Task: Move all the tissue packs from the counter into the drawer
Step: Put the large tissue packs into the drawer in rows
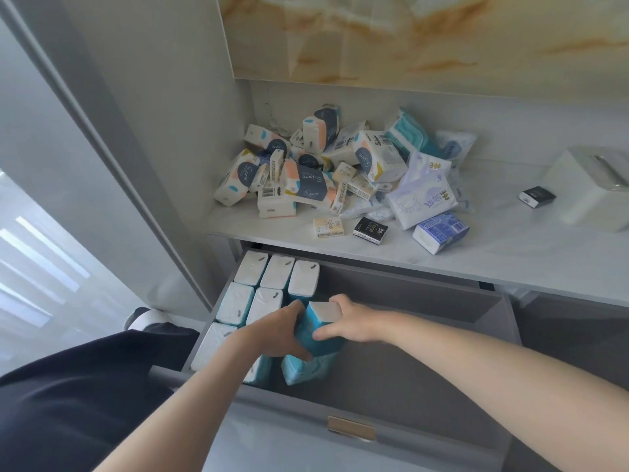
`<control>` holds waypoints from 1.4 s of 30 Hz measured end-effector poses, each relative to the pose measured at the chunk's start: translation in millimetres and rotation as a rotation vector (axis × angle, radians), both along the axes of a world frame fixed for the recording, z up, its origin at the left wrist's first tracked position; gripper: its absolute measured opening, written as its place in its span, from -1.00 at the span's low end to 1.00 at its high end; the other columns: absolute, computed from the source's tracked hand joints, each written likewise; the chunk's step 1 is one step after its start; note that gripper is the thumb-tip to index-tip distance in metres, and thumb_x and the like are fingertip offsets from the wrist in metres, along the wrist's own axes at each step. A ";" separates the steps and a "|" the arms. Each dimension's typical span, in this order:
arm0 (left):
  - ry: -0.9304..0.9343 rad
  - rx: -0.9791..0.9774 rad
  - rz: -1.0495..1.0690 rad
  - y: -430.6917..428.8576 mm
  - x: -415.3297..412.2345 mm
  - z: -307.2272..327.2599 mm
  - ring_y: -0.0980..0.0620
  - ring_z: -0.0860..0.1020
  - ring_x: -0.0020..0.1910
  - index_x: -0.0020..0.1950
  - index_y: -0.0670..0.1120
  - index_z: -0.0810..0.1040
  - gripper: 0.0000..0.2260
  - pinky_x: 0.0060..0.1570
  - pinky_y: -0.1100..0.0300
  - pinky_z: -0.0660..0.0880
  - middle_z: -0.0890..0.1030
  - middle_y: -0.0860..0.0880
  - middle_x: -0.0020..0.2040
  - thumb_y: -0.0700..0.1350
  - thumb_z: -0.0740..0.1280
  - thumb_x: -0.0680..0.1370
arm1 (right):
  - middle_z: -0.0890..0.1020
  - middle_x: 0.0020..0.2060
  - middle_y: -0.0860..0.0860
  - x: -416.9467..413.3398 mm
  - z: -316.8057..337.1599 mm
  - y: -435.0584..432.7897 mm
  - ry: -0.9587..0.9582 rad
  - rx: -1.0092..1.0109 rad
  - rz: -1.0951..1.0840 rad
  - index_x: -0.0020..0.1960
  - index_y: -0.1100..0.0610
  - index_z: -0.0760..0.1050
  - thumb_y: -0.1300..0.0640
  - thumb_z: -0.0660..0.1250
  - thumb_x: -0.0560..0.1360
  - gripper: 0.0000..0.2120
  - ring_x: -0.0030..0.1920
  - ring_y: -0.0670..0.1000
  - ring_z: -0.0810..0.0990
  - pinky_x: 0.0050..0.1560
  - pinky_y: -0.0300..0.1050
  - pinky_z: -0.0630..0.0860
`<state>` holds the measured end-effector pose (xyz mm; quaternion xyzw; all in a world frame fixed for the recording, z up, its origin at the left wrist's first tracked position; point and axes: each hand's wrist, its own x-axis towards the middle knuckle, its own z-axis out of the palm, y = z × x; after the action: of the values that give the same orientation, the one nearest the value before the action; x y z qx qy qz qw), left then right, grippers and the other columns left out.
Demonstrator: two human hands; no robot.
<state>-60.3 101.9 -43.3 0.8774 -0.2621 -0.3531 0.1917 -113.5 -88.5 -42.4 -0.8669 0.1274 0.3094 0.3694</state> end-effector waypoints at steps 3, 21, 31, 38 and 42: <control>0.162 0.013 -0.029 10.0 14.5 8.2 0.08 0.56 -0.10 0.15 0.07 0.38 -0.54 -0.16 0.26 0.51 0.57 0.10 -0.03 -0.13 0.54 0.38 | 0.40 0.31 0.00 0.1 -3.1 9.1 -0.071 -0.047 0.115 0.56 0.01 0.00 -0.18 0.55 0.25 0.08 0.20 0.03 0.44 0.10 -0.10 0.47; -0.549 0.169 -0.052 34.5 22.8 -22.3 -0.06 0.18 0.41 0.54 0.19 0.09 -0.13 0.34 0.01 0.26 0.17 0.02 0.44 0.29 0.44 0.34 | 0.09 0.46 0.12 37.3 -37.5 40.8 -0.555 -0.653 0.396 0.55 -0.01 -0.07 -0.35 0.50 0.22 0.13 0.35 0.19 0.24 0.28 0.10 0.35; -0.494 0.303 -0.096 22.2 28.9 -9.0 -0.10 0.21 0.39 0.54 0.20 0.10 -0.12 0.30 -0.01 0.36 0.17 -0.02 0.43 0.21 0.50 0.33 | -0.12 0.57 0.09 41.1 -11.2 26.1 -0.328 -0.461 0.443 0.59 0.03 -0.04 -0.12 0.51 0.36 0.02 0.50 0.24 0.16 0.44 0.20 0.24; -0.445 0.039 0.007 -14.0 51.4 54.3 -0.06 0.36 0.37 0.51 0.13 0.26 -0.41 0.29 0.00 0.41 0.35 -0.01 0.40 0.07 0.39 0.52 | 0.37 0.43 0.00 68.2 57.7 -22.1 -0.423 -0.347 0.311 0.44 -0.04 0.38 -0.02 0.39 0.50 -0.47 0.40 0.08 0.39 0.35 -0.02 0.37; -0.527 -0.182 0.103 -59.1 78.4 98.1 -0.02 0.50 0.21 0.41 0.09 0.40 -0.56 0.19 0.01 0.49 0.48 0.00 0.27 0.00 0.37 0.54 | 0.47 0.39 0.01 91.2 104.1 -61.0 -0.534 -0.267 0.085 0.40 0.02 0.46 0.07 0.38 0.53 -0.56 0.37 0.06 0.45 0.26 -0.13 0.36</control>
<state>18.2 42.8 54.8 0.9303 -0.2886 -0.0777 0.2125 -22.3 -149.4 61.7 -0.9631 0.0290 0.0661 0.2593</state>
